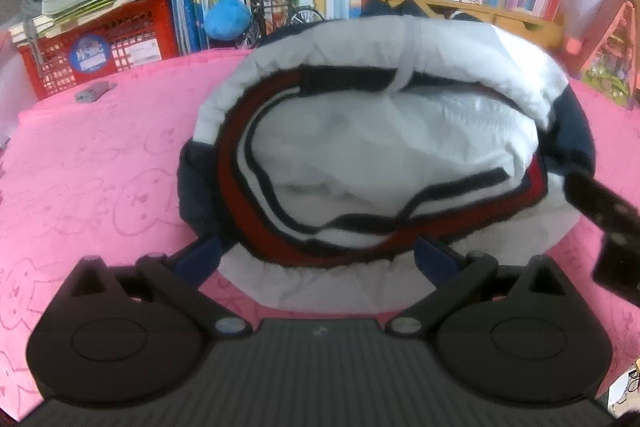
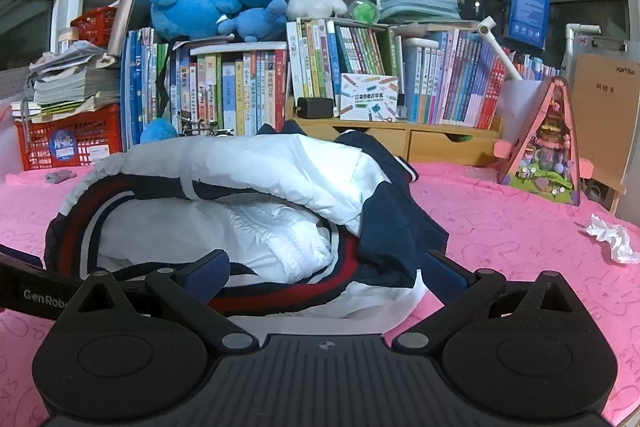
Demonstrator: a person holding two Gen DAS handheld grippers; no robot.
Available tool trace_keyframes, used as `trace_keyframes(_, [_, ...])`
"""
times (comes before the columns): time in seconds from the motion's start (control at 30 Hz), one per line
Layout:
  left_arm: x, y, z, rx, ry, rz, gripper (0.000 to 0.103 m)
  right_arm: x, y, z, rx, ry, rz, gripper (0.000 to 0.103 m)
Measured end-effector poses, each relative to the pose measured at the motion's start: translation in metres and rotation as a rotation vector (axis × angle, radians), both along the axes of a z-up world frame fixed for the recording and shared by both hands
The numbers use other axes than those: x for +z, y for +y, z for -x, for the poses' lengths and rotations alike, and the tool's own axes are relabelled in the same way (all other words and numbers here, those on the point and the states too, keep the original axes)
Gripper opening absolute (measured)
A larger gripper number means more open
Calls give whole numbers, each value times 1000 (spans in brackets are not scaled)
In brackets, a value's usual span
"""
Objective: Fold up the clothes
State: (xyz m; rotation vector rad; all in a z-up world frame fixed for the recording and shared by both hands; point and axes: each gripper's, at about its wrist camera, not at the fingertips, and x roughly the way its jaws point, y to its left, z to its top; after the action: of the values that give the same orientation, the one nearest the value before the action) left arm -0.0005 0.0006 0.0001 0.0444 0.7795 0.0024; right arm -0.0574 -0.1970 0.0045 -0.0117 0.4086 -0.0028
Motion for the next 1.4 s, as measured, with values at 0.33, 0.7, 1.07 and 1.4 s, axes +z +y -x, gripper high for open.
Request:
trace_keyframes(0.33, [-6,8,12,-7,23,28,103,-10,7,-3,24,12,19,103])
trace_keyframes(0.7, [-10,7,11,-2,52,22,103,-14,8,-6,27,34,25,103])
trace_keyframes(1.07, [-17,10,13,-8,71,43,103,-17,10,-7,22,48,29,103])
trace_keyframes(1.4, [-19,7,15,-21,77,43,103,-18,13,-6,27,50,42,103])
